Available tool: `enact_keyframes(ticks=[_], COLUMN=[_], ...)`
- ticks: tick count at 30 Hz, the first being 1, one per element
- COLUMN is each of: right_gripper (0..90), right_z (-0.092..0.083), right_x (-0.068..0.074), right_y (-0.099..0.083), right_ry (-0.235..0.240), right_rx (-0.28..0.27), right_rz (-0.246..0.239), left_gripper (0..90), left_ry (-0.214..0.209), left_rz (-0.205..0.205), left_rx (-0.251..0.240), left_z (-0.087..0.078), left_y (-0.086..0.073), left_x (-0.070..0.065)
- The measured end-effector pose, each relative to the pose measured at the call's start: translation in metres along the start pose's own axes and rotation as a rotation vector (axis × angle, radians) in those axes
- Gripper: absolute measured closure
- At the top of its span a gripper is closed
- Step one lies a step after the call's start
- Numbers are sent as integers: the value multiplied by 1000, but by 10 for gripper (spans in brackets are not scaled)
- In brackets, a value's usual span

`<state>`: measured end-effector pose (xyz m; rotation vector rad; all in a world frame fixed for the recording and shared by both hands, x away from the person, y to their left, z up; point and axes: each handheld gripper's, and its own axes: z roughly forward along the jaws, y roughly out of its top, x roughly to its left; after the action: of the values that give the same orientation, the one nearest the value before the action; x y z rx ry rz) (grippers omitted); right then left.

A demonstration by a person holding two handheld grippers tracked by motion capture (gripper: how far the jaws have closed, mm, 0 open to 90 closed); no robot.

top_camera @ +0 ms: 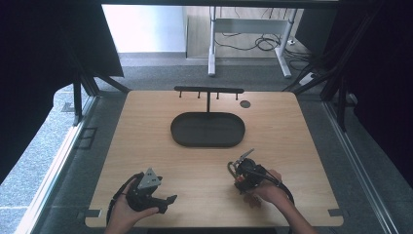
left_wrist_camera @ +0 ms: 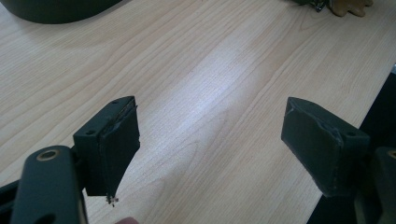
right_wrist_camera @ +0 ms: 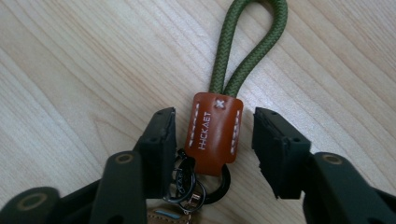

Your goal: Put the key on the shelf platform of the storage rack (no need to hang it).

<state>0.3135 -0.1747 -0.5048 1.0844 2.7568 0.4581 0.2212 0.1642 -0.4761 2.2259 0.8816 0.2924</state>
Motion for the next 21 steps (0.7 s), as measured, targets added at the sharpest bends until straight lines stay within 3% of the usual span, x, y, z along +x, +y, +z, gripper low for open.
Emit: enact_keyframes(ticks=[7,15,21], right_gripper=[653,666,667], right_z=[-1,-3,-18], right_x=[-6,-9,-13], right_y=[-2,-4,-10], right_ry=[15,34,46], right_rx=[-4,-4,-62], right_rz=[28,27,23], left_gripper=[198,198,198], left_ry=[-2,1,1], left_rz=[3,0,1], left_rx=[2,3,4], left_z=[1,1,2], left_y=[0,0,0], left_x=[-1,0,-1])
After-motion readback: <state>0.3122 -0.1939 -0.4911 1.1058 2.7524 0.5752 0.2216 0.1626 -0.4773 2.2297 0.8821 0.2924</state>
